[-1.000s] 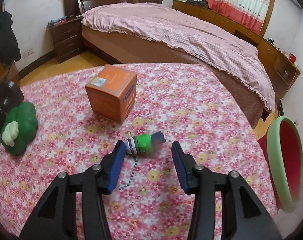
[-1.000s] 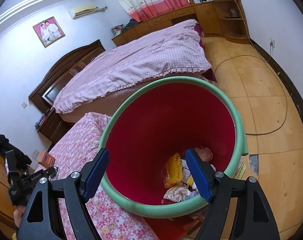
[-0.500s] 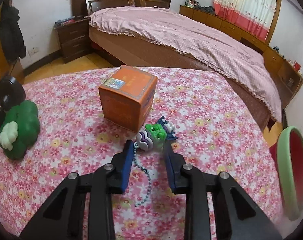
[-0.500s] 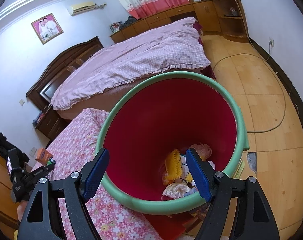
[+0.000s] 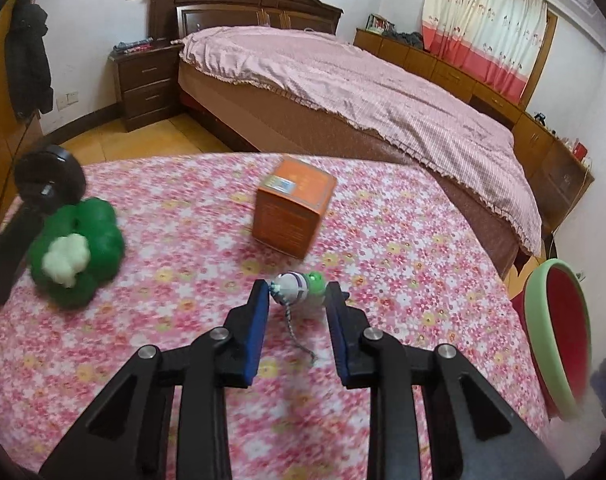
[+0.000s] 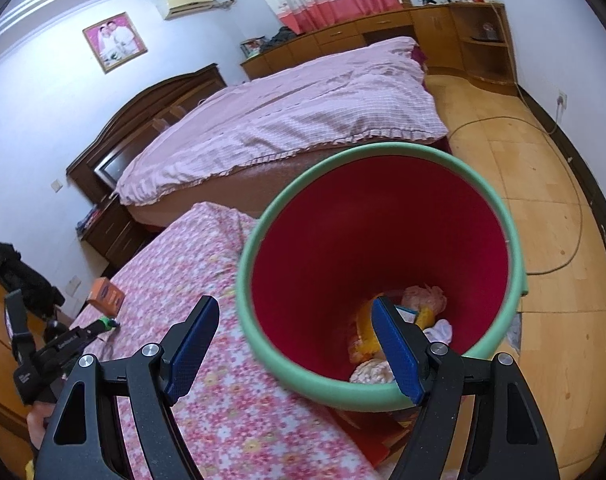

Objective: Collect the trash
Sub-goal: 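Grasp the green-and-purple keychain toy with the left tool, then grasp the orange box with the right tool while the left tool holds the toy, then carry the toy and orange box over the red bucket and open both tools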

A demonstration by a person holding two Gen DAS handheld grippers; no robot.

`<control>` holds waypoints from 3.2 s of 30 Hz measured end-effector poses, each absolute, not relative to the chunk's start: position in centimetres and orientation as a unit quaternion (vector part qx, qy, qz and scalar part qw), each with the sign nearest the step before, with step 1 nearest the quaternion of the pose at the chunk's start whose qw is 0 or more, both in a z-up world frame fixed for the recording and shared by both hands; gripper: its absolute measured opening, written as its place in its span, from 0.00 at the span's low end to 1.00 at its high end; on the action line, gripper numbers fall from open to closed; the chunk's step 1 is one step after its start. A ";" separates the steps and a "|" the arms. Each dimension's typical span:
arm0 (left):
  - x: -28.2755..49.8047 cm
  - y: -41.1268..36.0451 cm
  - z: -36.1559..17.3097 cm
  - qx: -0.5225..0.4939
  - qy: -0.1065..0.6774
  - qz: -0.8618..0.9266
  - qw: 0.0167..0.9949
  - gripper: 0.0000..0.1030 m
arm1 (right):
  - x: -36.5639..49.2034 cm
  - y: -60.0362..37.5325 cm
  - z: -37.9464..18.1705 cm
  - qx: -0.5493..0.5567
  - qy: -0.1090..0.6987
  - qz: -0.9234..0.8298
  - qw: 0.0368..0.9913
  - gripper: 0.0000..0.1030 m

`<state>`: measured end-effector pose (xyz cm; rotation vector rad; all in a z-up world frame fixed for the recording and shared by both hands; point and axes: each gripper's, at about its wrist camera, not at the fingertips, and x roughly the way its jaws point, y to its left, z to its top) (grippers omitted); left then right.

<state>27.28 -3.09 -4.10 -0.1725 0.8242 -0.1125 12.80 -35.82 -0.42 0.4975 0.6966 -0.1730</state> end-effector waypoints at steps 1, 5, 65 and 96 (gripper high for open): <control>27.0 -2.6 -3.8 -0.085 0.397 -0.057 0.912 0.11 | 13.1 -35.4 -0.4 0.239 0.340 -0.078 0.906 0.77; 25.9 -0.7 -2.5 -0.083 0.380 -0.048 0.920 0.08 | 14.1 -33.6 0.0 0.228 0.346 -0.056 0.908 0.77; 24.2 14.0 -2.0 -0.160 0.323 0.094 0.928 0.26 | 32.0 -6.6 -2.8 0.089 0.406 0.060 0.907 0.77; 24.3 14.0 -2.9 -0.186 0.336 0.073 0.920 0.26 | 30.7 -8.8 -3.9 0.103 0.414 0.056 0.903 0.50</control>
